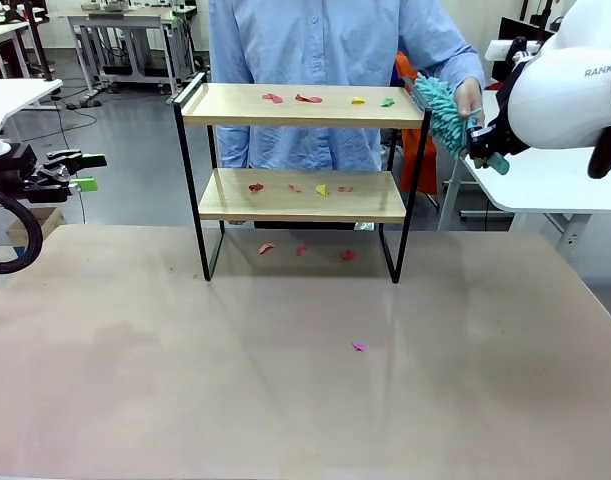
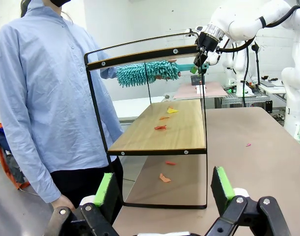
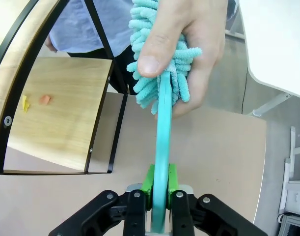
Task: Clean the shelf.
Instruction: Pick up the Duster handed by the human, then clean the specific section of the Shelf indicated by the human with the Duster.
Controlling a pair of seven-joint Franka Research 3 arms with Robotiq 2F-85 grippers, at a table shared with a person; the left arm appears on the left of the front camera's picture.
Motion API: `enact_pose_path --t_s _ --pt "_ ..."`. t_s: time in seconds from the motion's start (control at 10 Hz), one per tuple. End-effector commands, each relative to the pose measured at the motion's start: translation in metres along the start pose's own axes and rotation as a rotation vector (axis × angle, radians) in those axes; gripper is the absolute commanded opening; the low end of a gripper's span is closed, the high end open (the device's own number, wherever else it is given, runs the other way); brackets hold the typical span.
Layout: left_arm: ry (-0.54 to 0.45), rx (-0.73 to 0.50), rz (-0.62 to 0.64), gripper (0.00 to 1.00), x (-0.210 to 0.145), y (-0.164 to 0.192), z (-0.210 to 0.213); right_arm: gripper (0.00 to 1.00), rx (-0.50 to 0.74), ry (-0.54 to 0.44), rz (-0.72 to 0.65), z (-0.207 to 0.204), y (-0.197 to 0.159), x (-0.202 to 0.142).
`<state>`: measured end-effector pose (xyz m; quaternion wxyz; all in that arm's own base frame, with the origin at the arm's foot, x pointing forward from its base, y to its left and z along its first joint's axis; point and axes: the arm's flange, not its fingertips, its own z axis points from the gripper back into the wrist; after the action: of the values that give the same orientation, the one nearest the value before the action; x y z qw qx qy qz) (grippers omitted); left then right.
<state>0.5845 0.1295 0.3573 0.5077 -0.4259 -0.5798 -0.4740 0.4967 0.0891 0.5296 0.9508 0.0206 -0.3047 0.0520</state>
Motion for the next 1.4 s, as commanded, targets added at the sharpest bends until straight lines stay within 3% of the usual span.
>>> enact_pose_path --t_s 0.0,0.1,0.2,1.0,1.1,1.3 --pt "0.001 0.000 -0.007 1.00 0.001 0.000 0.000 0.00 -0.024 -0.023 -0.041 0.003 0.007 0.002" --pt "0.001 0.000 -0.007 1.00 0.001 0.000 0.000 0.00 0.013 -0.062 0.012 0.001 0.006 0.000" --pt "0.001 0.000 -0.007 1.00 0.001 0.000 0.000 0.00 0.000 -0.001 -0.006 0.001 0.000 0.000" --pt "0.001 0.000 -0.007 1.00 0.001 0.000 0.000 0.00 0.000 -0.001 -0.006 0.001 0.000 0.000" --pt "0.001 0.000 -0.007 1.00 0.001 0.000 0.000 0.12 0.002 0.005 -0.004 -0.002 0.001 -0.001" --pt "0.001 0.000 -0.007 1.00 0.001 0.000 0.000 0.12 -0.001 0.090 0.122 0.044 -0.036 -0.027"
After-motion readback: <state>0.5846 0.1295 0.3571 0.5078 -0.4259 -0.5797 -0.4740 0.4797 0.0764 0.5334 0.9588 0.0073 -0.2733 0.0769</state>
